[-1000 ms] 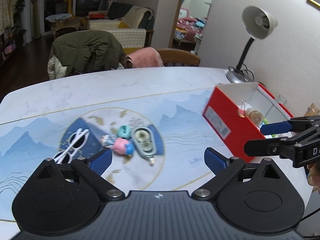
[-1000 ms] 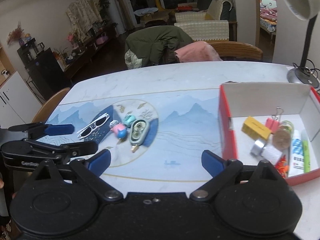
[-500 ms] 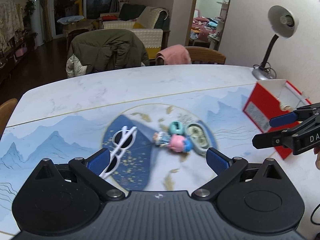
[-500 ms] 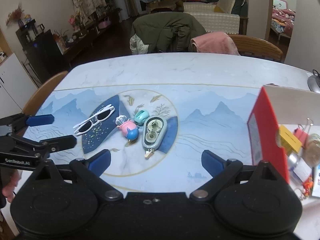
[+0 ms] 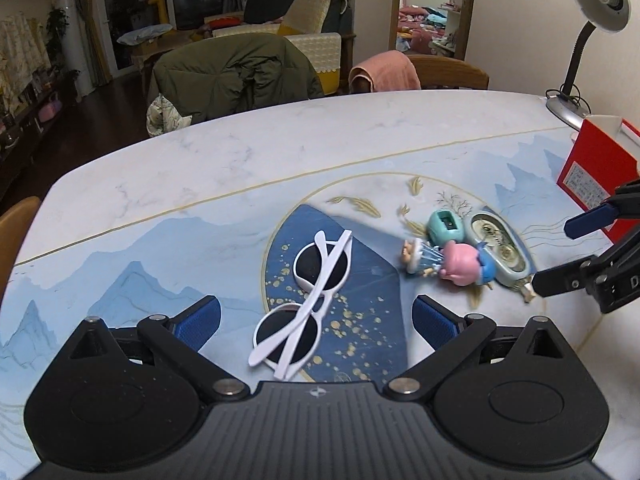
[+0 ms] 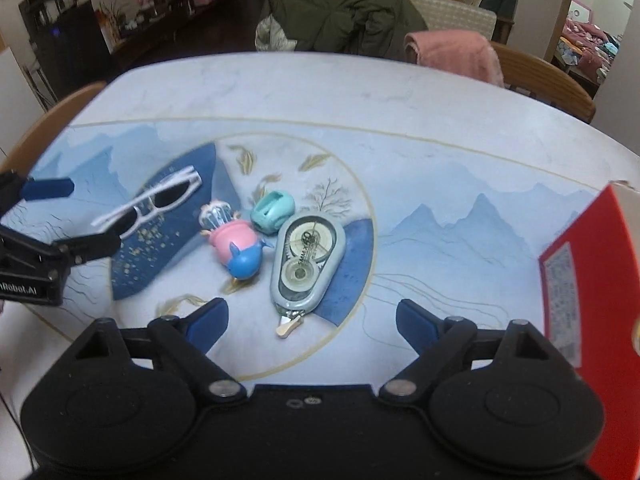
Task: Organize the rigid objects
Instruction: 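Grasp the white sunglasses with the left gripper while the right grasps the correction tape, then carry the sunglasses and correction tape with both grippers over the shoebox, then lower the sunglasses and tape into the box and open both grippers, then withdraw both grippers from the shoebox back toward the mat, then grasp the pink-and-blue figurine with the left gripper while the right grasps the teal sharpener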
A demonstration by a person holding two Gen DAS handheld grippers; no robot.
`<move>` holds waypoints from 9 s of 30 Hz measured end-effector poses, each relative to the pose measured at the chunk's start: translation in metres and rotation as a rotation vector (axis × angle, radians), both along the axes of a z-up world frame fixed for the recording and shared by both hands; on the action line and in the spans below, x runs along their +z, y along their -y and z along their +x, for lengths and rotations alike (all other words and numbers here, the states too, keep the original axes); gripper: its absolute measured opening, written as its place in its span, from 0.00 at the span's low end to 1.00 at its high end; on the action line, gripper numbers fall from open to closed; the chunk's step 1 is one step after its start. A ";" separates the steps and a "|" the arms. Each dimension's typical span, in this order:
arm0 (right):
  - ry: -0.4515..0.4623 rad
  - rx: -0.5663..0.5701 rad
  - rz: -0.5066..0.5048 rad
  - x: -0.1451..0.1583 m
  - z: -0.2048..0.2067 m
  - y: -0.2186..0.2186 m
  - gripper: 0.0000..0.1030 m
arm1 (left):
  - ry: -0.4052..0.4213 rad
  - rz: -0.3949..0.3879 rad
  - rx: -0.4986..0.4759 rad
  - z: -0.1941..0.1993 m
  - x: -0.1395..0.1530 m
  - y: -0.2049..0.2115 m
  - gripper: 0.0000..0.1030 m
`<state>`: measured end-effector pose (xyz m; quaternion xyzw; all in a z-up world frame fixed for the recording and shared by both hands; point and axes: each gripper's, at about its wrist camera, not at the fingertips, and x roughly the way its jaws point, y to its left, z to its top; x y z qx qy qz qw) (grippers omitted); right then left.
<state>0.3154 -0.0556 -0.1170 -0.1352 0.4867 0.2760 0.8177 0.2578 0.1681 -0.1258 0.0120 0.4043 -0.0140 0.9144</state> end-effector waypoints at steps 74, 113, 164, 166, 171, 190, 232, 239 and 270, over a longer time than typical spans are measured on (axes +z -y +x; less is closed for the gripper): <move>0.024 0.032 0.127 0.050 -0.078 0.081 0.43 | 0.050 -0.148 0.015 -0.068 0.028 0.065 0.41; 0.211 -0.236 0.140 0.091 -0.002 0.339 0.43 | 0.215 -0.284 -0.320 0.026 0.156 0.335 0.39; 0.058 -0.253 0.112 0.023 0.074 0.373 0.32 | -0.219 -0.010 -0.305 0.163 0.022 0.439 0.40; 0.060 -0.255 0.118 0.025 0.072 0.372 0.33 | -0.218 -0.015 -0.296 0.160 0.024 0.436 0.43; 0.070 -0.256 0.135 0.033 0.065 0.372 0.37 | -0.174 -0.035 -0.294 0.147 0.036 0.428 0.57; 0.144 -0.246 0.203 0.075 0.020 0.363 0.68 | -0.006 -0.125 -0.270 0.065 0.099 0.387 0.57; 0.154 -0.096 0.238 0.098 -0.051 0.153 0.97 | 0.076 -0.131 -0.017 -0.040 0.086 0.134 0.98; 0.146 -0.096 0.208 0.088 -0.038 0.107 0.95 | 0.094 -0.090 -0.076 -0.037 0.066 0.107 0.98; -0.048 -0.123 0.088 0.001 0.050 -0.032 0.89 | 0.057 -0.125 -0.075 0.040 -0.028 0.064 0.98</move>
